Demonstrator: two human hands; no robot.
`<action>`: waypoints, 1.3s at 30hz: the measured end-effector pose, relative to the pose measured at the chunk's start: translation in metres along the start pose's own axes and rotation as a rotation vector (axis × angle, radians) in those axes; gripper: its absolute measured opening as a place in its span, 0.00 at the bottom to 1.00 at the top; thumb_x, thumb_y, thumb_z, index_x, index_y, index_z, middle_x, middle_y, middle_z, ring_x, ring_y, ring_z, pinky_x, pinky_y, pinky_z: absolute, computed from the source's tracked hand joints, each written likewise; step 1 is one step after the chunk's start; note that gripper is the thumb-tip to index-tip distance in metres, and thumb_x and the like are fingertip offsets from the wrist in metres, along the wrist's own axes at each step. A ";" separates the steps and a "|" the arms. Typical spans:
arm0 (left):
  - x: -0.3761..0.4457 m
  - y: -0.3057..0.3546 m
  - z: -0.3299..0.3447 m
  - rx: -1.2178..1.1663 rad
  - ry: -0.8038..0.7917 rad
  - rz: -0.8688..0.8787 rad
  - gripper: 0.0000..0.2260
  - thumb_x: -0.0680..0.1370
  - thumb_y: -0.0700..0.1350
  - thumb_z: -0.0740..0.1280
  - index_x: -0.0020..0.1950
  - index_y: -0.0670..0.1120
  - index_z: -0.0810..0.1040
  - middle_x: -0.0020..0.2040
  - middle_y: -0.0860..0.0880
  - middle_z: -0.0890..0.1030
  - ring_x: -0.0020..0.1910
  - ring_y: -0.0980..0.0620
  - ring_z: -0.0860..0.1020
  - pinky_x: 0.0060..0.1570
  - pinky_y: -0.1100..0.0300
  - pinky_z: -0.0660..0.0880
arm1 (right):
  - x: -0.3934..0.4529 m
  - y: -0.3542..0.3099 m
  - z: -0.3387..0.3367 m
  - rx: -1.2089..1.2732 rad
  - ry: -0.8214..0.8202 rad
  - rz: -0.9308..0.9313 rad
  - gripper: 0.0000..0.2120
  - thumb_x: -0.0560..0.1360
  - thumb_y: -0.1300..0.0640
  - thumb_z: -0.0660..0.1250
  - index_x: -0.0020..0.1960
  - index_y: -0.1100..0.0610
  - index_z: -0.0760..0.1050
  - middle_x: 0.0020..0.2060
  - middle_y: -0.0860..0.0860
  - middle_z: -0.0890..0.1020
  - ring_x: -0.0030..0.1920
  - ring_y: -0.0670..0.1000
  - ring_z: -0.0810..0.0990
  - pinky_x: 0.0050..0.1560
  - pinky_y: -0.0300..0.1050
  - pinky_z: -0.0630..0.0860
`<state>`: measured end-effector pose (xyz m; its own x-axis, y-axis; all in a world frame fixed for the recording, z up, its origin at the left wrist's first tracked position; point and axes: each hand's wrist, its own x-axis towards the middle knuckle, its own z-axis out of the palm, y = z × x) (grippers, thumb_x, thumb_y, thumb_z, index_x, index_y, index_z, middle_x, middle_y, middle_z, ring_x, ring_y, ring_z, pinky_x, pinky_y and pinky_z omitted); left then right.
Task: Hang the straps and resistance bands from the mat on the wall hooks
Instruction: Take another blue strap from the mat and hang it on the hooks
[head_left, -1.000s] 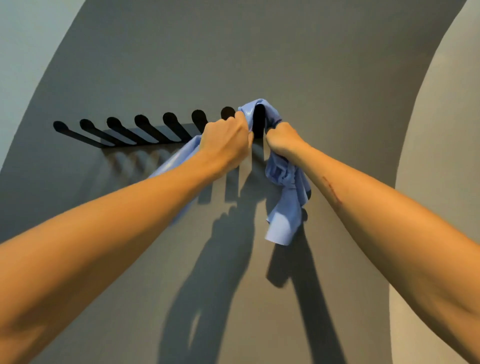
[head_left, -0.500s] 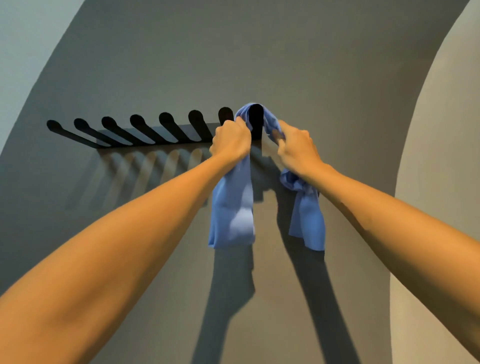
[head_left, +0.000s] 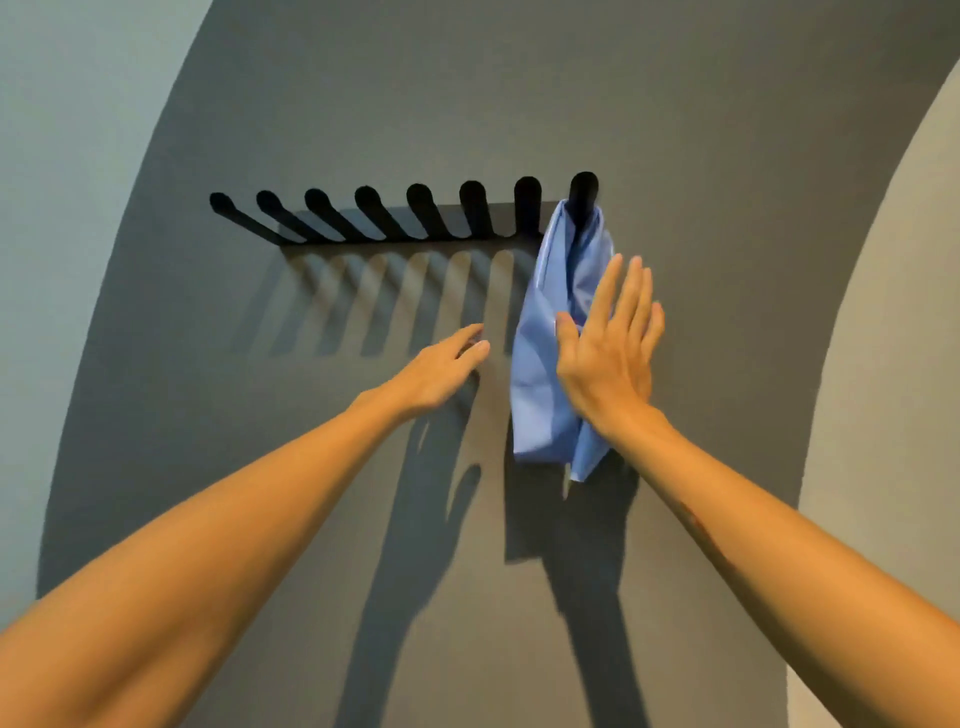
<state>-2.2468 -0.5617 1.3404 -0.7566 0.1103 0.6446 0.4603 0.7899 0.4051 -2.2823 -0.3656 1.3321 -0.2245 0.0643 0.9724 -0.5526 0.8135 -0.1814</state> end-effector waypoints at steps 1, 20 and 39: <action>-0.022 -0.018 -0.011 -0.018 -0.016 -0.022 0.25 0.82 0.57 0.53 0.78 0.52 0.56 0.76 0.51 0.64 0.74 0.51 0.63 0.68 0.59 0.59 | -0.013 -0.010 -0.007 -0.039 0.046 -0.159 0.34 0.81 0.44 0.52 0.79 0.61 0.47 0.78 0.61 0.51 0.79 0.60 0.48 0.76 0.61 0.47; -0.581 -0.116 -0.364 0.494 0.031 -0.746 0.35 0.74 0.71 0.53 0.78 0.61 0.49 0.77 0.52 0.63 0.75 0.47 0.61 0.74 0.42 0.56 | -0.286 -0.539 -0.022 1.161 -1.221 -0.374 0.33 0.79 0.36 0.54 0.79 0.45 0.48 0.78 0.50 0.59 0.76 0.52 0.60 0.75 0.52 0.58; -1.012 0.282 -0.307 0.771 0.836 -1.622 0.28 0.79 0.62 0.57 0.78 0.57 0.56 0.73 0.50 0.68 0.71 0.56 0.66 0.68 0.62 0.63 | -0.530 -0.783 -0.405 1.898 -1.588 -1.379 0.33 0.78 0.35 0.58 0.78 0.44 0.52 0.72 0.52 0.69 0.72 0.51 0.67 0.68 0.46 0.64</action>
<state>-1.2087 -0.6354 1.0009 0.2885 -0.9346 0.2079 -0.7520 -0.0868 0.6534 -1.4057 -0.8022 1.0183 0.8787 -0.4517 0.1546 -0.2718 -0.7394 -0.6160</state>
